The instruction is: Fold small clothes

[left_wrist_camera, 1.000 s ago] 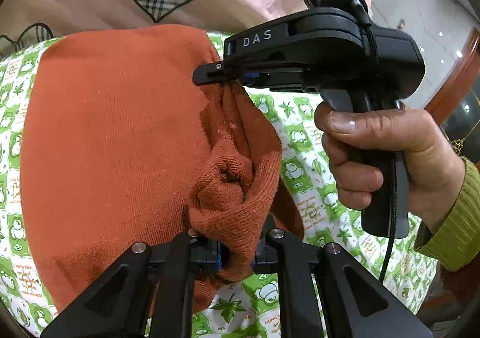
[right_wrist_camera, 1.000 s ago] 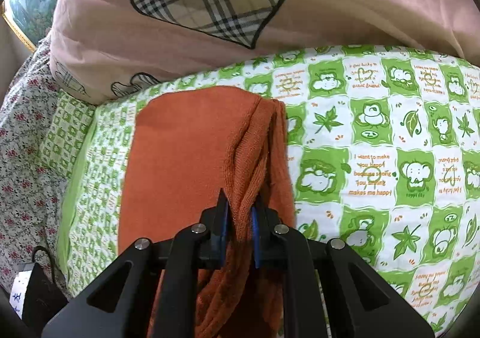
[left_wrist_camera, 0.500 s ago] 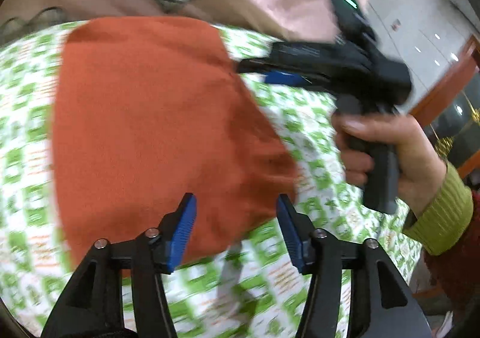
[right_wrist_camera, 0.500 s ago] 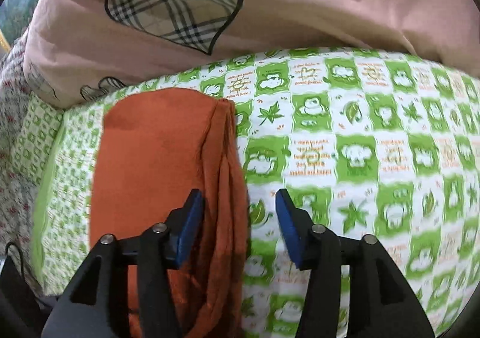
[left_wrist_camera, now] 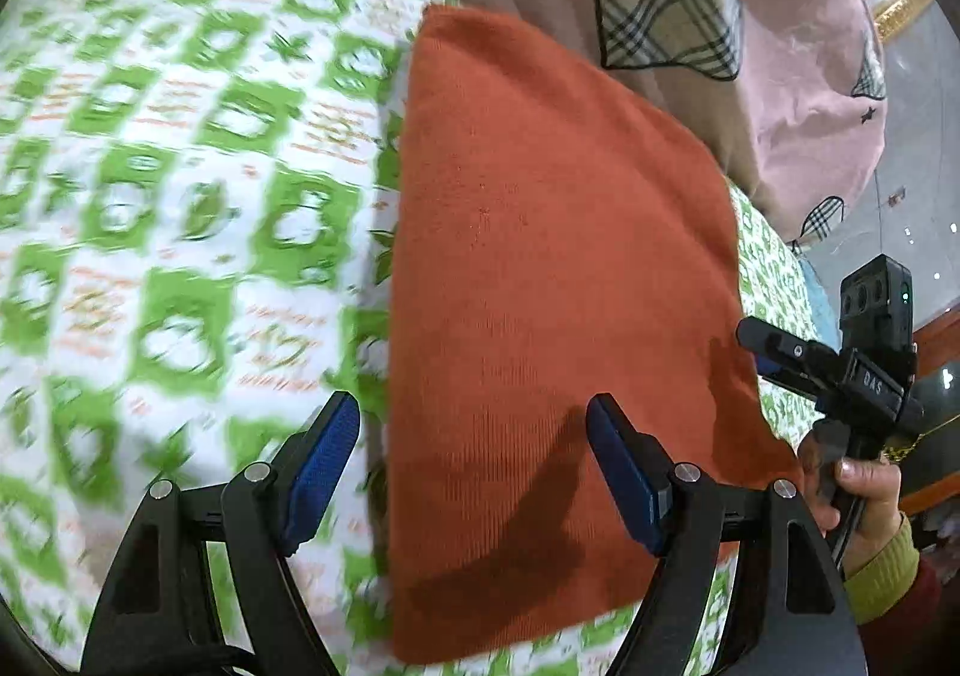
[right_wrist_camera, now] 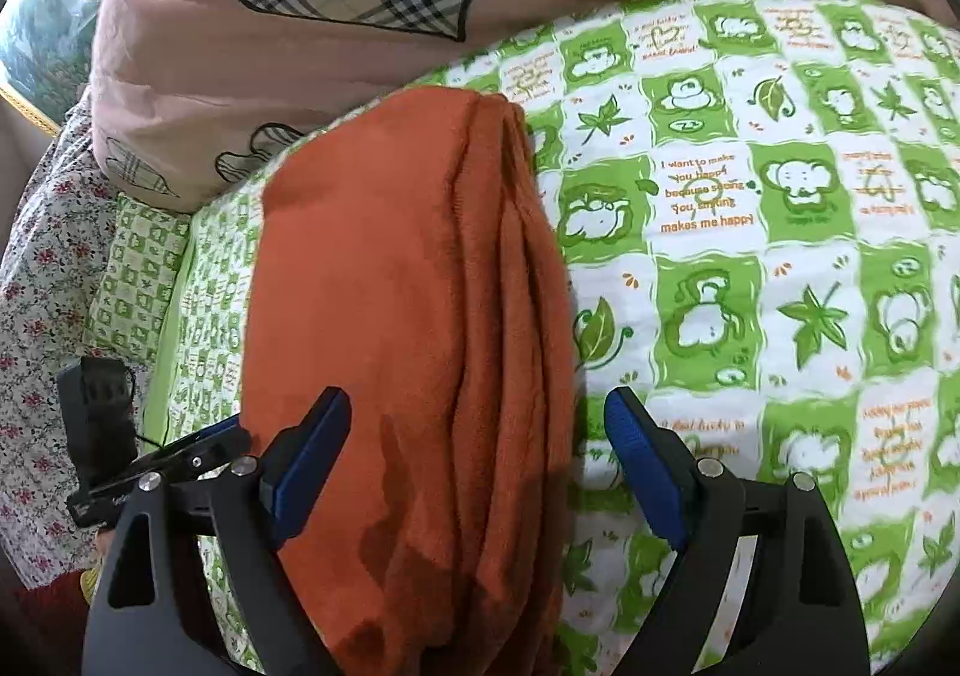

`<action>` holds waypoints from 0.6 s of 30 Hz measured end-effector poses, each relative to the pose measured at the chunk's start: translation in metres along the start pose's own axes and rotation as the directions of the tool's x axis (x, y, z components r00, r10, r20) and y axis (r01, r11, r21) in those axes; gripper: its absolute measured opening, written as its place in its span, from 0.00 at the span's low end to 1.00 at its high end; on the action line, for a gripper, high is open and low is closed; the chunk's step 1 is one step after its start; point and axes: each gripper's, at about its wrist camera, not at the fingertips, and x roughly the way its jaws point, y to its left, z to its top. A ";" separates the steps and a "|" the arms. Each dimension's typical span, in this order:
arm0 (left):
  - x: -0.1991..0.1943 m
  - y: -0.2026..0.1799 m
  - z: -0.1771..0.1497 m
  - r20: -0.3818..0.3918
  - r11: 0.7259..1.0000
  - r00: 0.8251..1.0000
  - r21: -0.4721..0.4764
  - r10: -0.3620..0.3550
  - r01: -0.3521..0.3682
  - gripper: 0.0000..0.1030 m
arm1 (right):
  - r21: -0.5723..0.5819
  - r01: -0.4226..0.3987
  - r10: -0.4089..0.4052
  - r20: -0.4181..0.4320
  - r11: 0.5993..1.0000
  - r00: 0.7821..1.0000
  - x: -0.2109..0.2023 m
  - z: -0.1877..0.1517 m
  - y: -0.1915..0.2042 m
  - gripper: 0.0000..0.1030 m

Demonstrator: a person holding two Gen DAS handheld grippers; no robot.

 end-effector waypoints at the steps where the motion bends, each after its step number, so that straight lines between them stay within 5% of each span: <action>1: 0.009 0.000 0.002 -0.011 1.000 1.000 -0.003 -0.016 0.016 0.76 | 0.005 -0.002 0.002 -0.017 1.000 1.000 0.006 0.002 -0.002 0.82; 4: 0.030 -0.005 -0.002 -0.031 0.997 0.997 -0.010 -0.071 0.071 0.56 | 0.042 -0.030 0.032 -0.056 0.999 0.998 0.019 0.000 -0.006 0.46; 6: 0.028 -0.009 -0.006 -0.030 0.996 0.995 0.002 -0.091 0.091 0.29 | 0.080 -0.067 0.072 -0.064 0.995 0.995 0.023 -0.004 -0.005 0.29; 10: -0.014 -0.013 -0.014 0.028 0.991 0.991 0.025 -0.134 0.133 0.23 | 0.018 -0.057 0.057 -0.031 0.998 0.998 0.006 -0.010 0.025 0.23; 18: -0.121 0.037 -0.071 0.119 0.997 0.991 -0.025 -0.066 0.069 0.23 | -0.080 -0.247 0.239 -0.090 0.966 0.967 0.020 -0.048 0.105 0.22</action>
